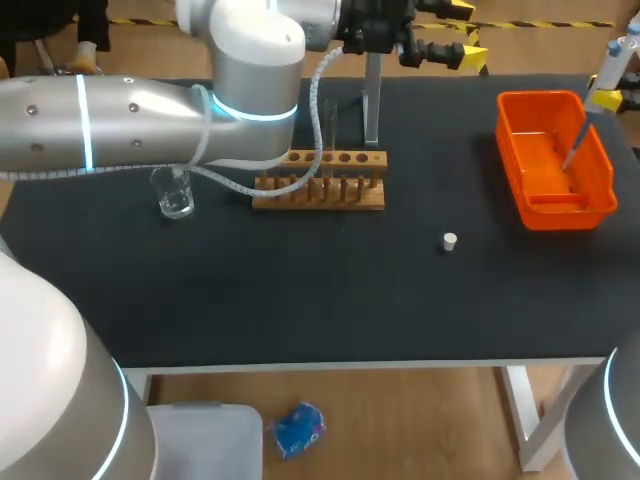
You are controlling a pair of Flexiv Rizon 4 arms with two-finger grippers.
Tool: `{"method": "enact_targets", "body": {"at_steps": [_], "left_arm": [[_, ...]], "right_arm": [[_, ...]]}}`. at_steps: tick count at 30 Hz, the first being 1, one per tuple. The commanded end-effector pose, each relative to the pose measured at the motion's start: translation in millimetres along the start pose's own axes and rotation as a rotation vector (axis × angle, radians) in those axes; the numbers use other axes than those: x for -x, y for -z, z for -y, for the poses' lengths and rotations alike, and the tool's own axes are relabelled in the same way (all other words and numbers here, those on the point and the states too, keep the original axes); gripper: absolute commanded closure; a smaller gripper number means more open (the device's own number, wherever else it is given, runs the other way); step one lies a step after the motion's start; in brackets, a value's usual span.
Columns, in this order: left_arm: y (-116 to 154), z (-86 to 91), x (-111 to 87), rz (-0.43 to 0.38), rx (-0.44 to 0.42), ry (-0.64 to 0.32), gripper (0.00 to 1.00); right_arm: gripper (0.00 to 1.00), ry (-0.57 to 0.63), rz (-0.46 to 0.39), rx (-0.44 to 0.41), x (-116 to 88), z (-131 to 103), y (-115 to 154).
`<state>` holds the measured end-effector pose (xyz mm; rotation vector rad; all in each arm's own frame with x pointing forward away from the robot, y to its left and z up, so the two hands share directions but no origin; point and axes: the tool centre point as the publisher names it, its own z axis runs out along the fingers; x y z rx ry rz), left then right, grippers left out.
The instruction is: Invert the test tube, pick up the pipette, mount the tip to pipette, aspirate from beaker and dispense into the tube, eject the tip, return the pipette, and cap with the stopper.
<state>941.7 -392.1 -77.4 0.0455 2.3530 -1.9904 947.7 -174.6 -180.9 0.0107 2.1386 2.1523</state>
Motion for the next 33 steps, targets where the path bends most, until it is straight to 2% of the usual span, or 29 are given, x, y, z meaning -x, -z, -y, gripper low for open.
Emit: {"method": "enact_targets", "body": {"at_steps": [1,4,7,12,16,30,33], "left_arm": [[-1.4,-0.6,0.0,0.002,-0.003,0.000,0.00],[-11.1,-0.2,-1.5,0.034,0.013,0.021,0.00],[-40.7,1.7,2.0,0.042,0.002,0.032,0.00],[-94.4,9.0,17.1,-0.009,-0.010,-0.005,0.00],[-119.9,9.3,27.1,-0.030,0.002,0.022,0.00],[-123.5,9.9,27.9,-0.025,0.000,0.021,0.00],[-136.5,14.3,23.0,0.003,0.041,0.037,0.00]], "right_arm": [[1.00,0.000,-0.005,-0.001,1.1,0.2,1.3],[1.00,0.000,-0.005,-0.001,1.1,0.2,1.3],[1.00,0.000,-0.005,-0.001,1.1,0.2,1.3],[1.00,0.000,-0.005,-0.001,1.1,0.2,1.3],[1.00,0.000,-0.005,-0.001,1.1,0.2,1.3],[1.00,0.000,-0.005,-0.001,1.1,0.2,1.3],[1.00,0.000,-0.005,-0.001,1.1,0.2,1.3]]}}
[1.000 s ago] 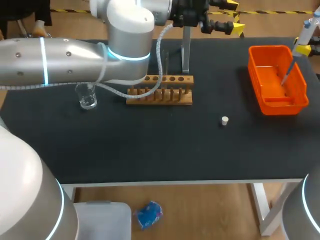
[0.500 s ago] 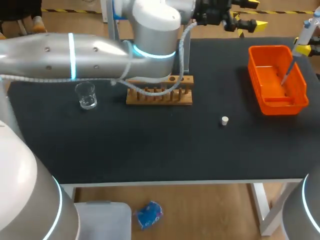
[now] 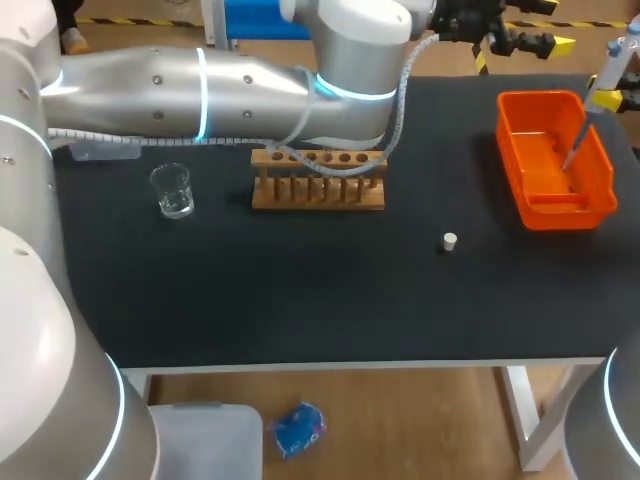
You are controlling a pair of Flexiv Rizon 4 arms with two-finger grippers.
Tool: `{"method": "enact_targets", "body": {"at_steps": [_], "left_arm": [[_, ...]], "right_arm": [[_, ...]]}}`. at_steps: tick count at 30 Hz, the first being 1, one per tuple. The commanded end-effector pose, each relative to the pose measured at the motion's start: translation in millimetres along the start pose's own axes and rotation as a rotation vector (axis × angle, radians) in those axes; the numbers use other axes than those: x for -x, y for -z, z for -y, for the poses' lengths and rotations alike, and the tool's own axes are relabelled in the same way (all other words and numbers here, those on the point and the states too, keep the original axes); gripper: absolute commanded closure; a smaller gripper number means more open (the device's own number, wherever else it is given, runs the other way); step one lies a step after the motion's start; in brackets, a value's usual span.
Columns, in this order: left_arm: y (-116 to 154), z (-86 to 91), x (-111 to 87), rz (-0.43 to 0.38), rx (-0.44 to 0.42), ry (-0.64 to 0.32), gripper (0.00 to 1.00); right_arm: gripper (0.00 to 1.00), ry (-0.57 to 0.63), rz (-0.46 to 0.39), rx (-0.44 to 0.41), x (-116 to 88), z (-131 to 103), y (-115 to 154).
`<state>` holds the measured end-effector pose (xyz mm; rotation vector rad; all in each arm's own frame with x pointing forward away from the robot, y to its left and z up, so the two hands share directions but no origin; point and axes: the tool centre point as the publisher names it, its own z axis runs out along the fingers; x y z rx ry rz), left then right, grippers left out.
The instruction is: Invert the test tube, pick up the pipette, mount the tip to pipette, aspirate from beaker and dispense into the tube, eject the tip, return the pipette, and cap with the stopper.
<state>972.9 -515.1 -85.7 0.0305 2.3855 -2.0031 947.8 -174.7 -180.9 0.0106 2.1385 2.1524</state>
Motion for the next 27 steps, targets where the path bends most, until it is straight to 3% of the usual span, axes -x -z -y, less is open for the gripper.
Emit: {"method": "enact_targets", "body": {"at_steps": [1,4,5,6,12,27], "left_arm": [[-18.7,5.1,-7.2,0.032,0.040,0.006,0.00],[-32.3,6.0,-11.2,0.050,0.070,0.007,0.00],[-35.1,5.6,-11.9,0.054,0.074,0.012,0.74],[-37.0,4.9,-12.1,0.055,0.073,0.018,1.00],[-44.2,5.8,-13.1,0.042,0.085,0.022,1.00],[-48.5,27.8,-24.7,0.070,0.065,-0.001,1.00]], "right_arm": [[1.00,0.000,-0.005,-0.001,1.0,0.1,1.2],[1.00,0.000,-0.005,-0.001,1.0,0.1,1.2],[1.00,0.000,-0.005,-0.001,1.0,0.1,1.2],[1.00,0.000,-0.005,-0.001,1.0,0.1,1.2],[1.00,0.000,-0.005,-0.001,1.0,0.1,1.2],[1.00,0.000,-0.005,-0.001,1.0,0.1,1.2]]}}
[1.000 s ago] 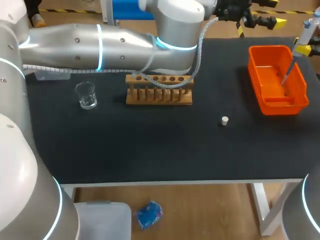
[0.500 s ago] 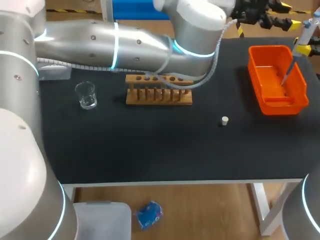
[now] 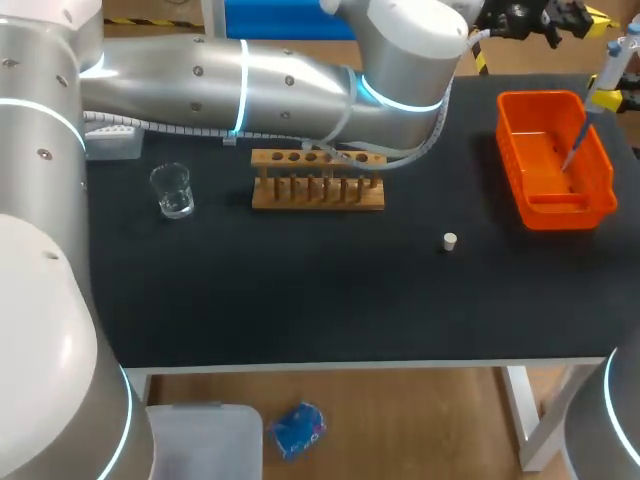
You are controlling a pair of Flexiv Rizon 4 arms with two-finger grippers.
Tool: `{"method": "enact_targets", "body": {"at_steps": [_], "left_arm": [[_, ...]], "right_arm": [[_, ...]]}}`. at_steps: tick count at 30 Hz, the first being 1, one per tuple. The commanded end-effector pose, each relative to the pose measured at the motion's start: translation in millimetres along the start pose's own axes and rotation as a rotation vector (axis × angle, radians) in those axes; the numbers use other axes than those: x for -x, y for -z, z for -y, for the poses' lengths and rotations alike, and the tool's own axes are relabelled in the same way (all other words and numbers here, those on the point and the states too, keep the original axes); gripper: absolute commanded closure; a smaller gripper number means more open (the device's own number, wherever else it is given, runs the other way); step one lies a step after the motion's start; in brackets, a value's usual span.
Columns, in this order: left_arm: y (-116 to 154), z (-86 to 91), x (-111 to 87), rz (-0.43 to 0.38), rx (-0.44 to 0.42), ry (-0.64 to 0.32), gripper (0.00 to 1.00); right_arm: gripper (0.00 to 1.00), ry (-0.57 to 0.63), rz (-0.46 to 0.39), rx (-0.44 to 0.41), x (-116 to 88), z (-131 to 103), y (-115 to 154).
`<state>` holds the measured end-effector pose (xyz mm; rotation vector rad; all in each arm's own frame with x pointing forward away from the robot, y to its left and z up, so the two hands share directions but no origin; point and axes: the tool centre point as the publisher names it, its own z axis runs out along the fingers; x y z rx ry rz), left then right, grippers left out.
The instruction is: Invert the test tube, pick up the pipette, mount the tip to pipette, aspirate from beaker and dispense into the tube, eject the tip, return the pipette, and cap with the stopper.
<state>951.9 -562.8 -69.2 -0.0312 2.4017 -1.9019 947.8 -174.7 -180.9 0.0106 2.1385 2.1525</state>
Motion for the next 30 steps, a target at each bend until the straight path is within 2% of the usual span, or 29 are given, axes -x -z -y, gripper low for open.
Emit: {"method": "enact_targets", "body": {"at_steps": [1,11,30], "left_arm": [[-5.9,3.0,-5.2,0.002,0.005,0.006,1.00],[-21.1,-0.8,-7.8,-0.016,-0.007,0.040,1.00],[-20.6,-14.1,-8.3,-0.007,-0.002,0.059,1.00]], "right_arm": [[1.00,0.000,-0.005,-0.001,1.0,0.2,1.2],[1.00,0.000,-0.005,-0.001,1.0,0.2,1.2],[1.00,0.000,-0.005,-0.001,1.0,0.2,1.2]]}}
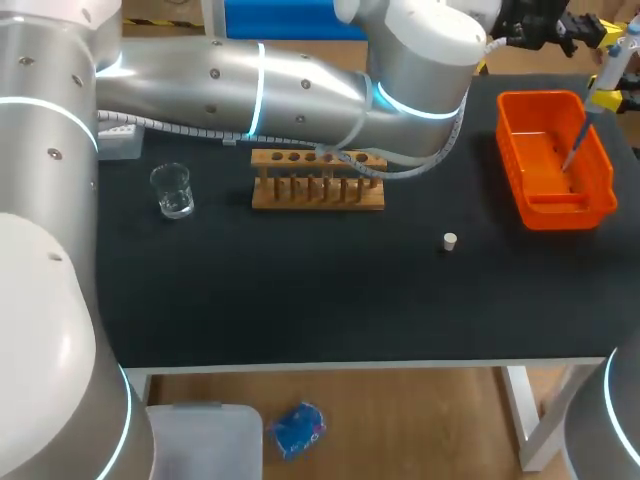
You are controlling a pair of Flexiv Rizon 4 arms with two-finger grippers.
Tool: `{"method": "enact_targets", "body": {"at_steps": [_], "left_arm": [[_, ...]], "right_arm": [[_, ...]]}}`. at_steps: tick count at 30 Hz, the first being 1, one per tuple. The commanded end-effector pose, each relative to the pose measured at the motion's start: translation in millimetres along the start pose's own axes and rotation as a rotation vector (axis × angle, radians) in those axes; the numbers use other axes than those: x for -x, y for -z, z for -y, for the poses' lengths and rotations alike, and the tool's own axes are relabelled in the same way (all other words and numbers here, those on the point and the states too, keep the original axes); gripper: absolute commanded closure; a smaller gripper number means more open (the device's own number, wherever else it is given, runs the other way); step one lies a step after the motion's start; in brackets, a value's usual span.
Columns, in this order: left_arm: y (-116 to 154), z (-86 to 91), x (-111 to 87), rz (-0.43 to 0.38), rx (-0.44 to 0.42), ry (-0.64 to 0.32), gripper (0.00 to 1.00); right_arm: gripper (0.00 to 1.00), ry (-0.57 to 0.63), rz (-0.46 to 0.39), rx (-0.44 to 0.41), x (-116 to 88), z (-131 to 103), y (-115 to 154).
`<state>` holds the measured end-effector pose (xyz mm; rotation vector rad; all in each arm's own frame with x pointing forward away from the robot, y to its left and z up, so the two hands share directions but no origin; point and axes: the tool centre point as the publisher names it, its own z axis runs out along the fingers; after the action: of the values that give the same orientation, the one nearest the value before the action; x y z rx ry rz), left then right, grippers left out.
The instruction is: Invert the test tube, pick up the pipette, mount the tip to pipette, aspirate from beaker and dispense into the tube, eject the tip, return the pipette, and cap with the stopper.
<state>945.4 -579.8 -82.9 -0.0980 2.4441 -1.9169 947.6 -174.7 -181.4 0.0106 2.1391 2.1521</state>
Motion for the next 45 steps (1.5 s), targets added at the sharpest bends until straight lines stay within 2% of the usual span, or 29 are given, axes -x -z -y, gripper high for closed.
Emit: {"method": "enact_targets", "body": {"at_steps": [1,15,45], "left_arm": [[-1.4,-5.4,0.3,0.001,-0.014,0.000,1.00],[-3.4,-14.8,0.1,0.001,0.000,0.011,1.00],[-10.6,-20.4,-1.7,-0.005,0.034,-0.021,1.00]], "right_arm": [[1.00,0.001,-0.005,0.000,1.2,-0.3,1.2],[1.00,0.001,-0.005,0.000,1.2,-0.3,1.2],[1.00,0.001,-0.005,0.000,1.2,-0.3,1.2]]}}
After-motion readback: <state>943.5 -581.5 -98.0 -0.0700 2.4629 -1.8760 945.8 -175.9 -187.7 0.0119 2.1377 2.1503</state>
